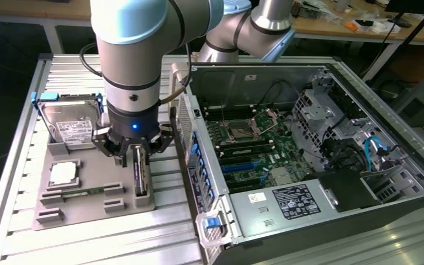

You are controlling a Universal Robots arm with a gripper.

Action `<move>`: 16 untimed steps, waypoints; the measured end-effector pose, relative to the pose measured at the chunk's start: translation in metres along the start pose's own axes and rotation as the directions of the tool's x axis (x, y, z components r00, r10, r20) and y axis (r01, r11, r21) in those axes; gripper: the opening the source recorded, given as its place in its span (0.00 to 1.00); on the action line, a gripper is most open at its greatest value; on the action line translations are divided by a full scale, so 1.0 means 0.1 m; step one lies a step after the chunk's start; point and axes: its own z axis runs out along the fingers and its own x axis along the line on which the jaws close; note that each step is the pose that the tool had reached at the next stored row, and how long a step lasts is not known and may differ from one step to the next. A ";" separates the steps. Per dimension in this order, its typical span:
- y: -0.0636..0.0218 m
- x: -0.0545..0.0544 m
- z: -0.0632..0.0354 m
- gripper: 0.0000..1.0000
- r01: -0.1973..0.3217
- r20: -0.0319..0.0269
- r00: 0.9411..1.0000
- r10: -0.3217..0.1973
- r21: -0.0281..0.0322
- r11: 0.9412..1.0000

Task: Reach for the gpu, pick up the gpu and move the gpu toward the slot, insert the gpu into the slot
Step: 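Pick up the gpu and move the gpu toward the slot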

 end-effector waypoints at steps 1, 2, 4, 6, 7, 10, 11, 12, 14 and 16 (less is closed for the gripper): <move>0.000 0.00 0.000 0.48 0.000 0.000 1.000 0.000 0.000 1.000; 0.000 0.00 0.000 0.48 0.000 0.000 1.000 0.000 0.000 1.000; 0.000 0.00 0.000 0.48 0.000 0.000 1.000 0.000 0.000 1.000; 0.000 0.00 0.000 0.48 0.000 0.000 1.000 0.000 0.000 1.000; 0.000 0.00 0.000 0.48 0.000 0.000 1.000 0.000 0.000 1.000; 0.000 0.00 0.000 0.40 0.000 0.000 1.000 0.000 0.000 1.000; 0.000 0.00 0.000 0.34 0.000 0.000 1.000 0.000 0.000 1.000; 0.000 0.00 0.000 0.28 0.000 0.000 1.000 0.000 0.000 1.000; 0.000 0.00 0.000 0.28 0.000 0.000 1.000 0.000 0.000 1.000; 0.000 0.00 0.000 0.27 0.000 0.000 1.000 0.000 0.000 1.000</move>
